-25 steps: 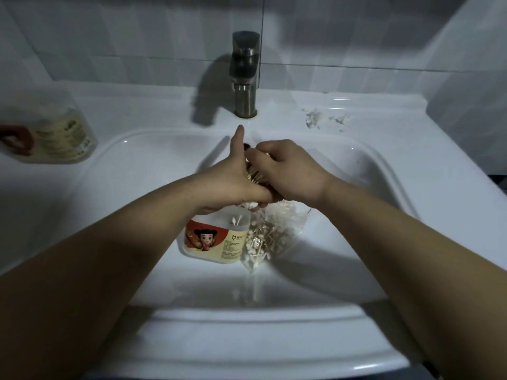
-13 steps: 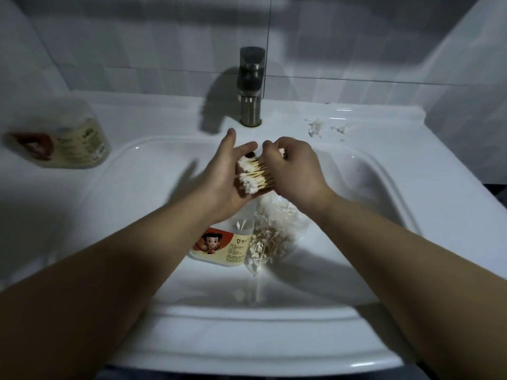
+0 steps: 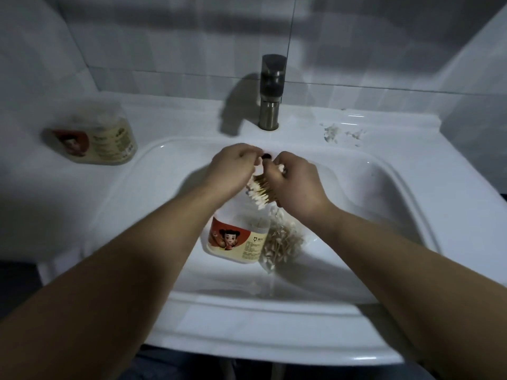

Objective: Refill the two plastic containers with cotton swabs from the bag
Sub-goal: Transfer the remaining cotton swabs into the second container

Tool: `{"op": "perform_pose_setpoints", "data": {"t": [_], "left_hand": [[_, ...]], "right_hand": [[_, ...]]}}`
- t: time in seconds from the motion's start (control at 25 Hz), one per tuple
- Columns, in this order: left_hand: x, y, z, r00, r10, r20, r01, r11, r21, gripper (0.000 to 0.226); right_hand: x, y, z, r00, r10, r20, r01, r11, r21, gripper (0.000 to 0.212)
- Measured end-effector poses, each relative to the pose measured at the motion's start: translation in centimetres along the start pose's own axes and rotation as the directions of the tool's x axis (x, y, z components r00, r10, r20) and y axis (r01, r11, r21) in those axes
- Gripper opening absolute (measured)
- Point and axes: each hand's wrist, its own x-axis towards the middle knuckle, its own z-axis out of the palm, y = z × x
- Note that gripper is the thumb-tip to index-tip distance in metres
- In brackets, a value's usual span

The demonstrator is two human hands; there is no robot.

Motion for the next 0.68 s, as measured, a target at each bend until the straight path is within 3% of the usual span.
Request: {"op": "perform_pose_setpoints", "data": {"t": [0.08,0.12,0.24,0.32,0.52,0.68], "left_hand": [[0.4,-1.2,-1.9,1.000,-0.014,-0.003,0.014,0.954,0.300,0.037],[0.5,-1.7,-2.7,0.997,-0.075,0.032,0.058,0.930,0.364,0.047],[0.4,-2.9,-4.0,0.897,-0.349,0.272,0.239,0.899,0.367,0.086],[0.5,-3.3,-4.2,0.832,-0.427,0.353,0.259,0.863,0.434,0.098],[0.8,-4.3,-3.9,0.836,-0.438,0.330,0.245,0.836,0.490,0.092],[1.0,-4.6,-3.8,0.853,-0.392,0.345,0.159,0.824,0.544,0.079]], "right_hand": [[-0.2,0.6,0.5,0.999,-0.047,0.005,0.048,0.993,-0.106,0.024],[-0.2,0.8,0.7,0.997,-0.074,0.010,0.075,0.986,-0.152,0.024],[-0.3,1.2,1.0,0.992,-0.113,0.049,0.121,0.970,-0.211,0.024],[-0.6,1.3,1.5,0.980,-0.178,0.089,0.193,0.957,-0.217,0.024],[-1.2,1.6,1.7,0.922,-0.274,0.275,0.347,0.900,-0.263,0.024],[-1.1,1.6,1.9,0.924,-0.190,0.331,0.303,0.892,-0.335,0.023]]}}
